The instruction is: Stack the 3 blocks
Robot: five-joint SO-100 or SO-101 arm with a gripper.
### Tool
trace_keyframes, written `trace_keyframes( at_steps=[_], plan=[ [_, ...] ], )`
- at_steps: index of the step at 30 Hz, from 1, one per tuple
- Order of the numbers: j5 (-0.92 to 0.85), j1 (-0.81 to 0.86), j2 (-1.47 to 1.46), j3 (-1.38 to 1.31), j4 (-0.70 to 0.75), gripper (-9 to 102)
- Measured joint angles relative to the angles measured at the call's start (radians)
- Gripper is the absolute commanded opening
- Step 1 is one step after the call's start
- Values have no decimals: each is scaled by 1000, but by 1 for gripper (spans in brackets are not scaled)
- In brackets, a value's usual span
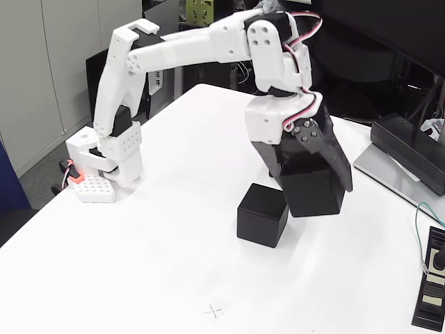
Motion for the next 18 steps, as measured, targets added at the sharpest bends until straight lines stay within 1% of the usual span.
trace_keyframes(
  at_steps=[6,10,18],
  plan=[
    [29,-92,143,40,0,-1],
    [52,-133,212,150,0,-1],
    [112,-293,376,337,0,-1]
  ],
)
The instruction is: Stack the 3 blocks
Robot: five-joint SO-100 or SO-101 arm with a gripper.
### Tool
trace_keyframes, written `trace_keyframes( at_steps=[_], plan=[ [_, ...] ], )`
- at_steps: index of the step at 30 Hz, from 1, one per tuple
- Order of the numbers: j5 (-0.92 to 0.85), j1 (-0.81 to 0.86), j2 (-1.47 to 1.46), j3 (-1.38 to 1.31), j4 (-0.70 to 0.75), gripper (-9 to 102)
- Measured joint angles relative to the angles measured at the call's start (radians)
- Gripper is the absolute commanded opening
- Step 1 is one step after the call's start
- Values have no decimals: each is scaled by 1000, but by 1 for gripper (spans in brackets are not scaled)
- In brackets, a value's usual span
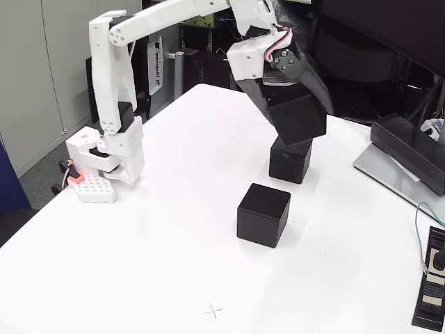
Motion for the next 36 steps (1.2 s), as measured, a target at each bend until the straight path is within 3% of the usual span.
trace_keyframes(
  at_steps=[17,36],
  plan=[
    [137,-298,17,127,2,-1],
    [138,-307,-153,129,-80,-1]
  ],
)
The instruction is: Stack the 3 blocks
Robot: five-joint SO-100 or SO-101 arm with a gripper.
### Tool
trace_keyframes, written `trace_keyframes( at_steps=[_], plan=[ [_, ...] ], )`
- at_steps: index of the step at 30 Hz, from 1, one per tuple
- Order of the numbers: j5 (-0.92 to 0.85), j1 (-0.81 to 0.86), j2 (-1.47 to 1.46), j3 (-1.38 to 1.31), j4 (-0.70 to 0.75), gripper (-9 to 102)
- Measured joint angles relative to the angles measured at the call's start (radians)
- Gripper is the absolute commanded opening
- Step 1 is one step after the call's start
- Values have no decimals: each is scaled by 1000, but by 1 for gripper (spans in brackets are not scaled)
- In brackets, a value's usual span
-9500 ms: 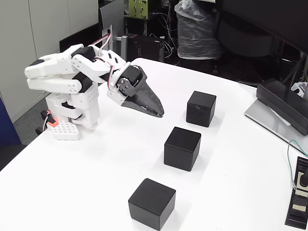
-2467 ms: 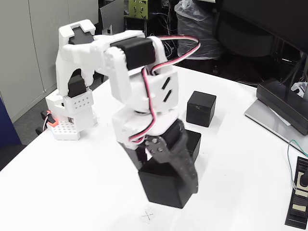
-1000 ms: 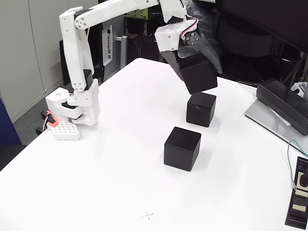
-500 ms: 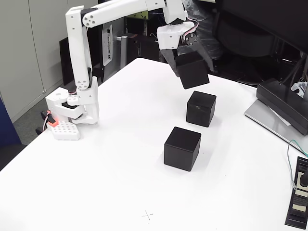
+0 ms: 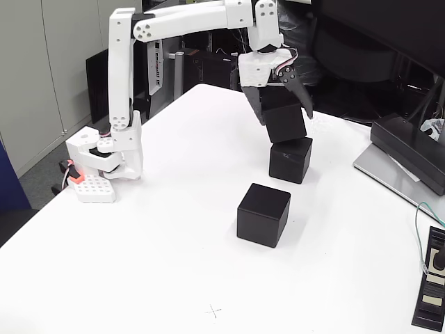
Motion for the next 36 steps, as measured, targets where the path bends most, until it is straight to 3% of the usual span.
trace_keyframes(
  at_steps=[18,36],
  plan=[
    [0,3,-49,0,-21,1],
    [0,3,-49,0,-21,30]
  ],
)
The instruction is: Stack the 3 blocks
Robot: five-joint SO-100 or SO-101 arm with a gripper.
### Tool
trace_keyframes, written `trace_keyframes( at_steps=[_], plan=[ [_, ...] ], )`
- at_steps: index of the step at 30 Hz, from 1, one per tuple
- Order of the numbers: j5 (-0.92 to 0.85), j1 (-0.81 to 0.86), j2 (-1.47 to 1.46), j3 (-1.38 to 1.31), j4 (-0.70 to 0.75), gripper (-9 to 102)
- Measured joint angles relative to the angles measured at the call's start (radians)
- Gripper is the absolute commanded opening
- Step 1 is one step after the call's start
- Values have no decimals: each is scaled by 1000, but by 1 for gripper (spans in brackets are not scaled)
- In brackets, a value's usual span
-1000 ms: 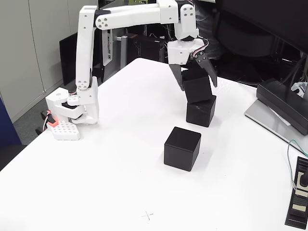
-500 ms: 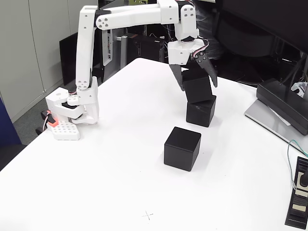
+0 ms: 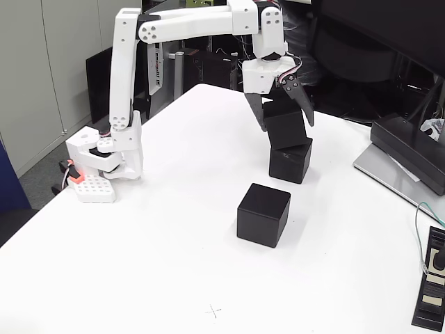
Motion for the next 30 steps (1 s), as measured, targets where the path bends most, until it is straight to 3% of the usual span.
trace_keyframes(
  at_steps=[10,30],
  plan=[
    [0,-2,0,0,0,39],
    [0,-2,44,0,2,40]
  ],
)
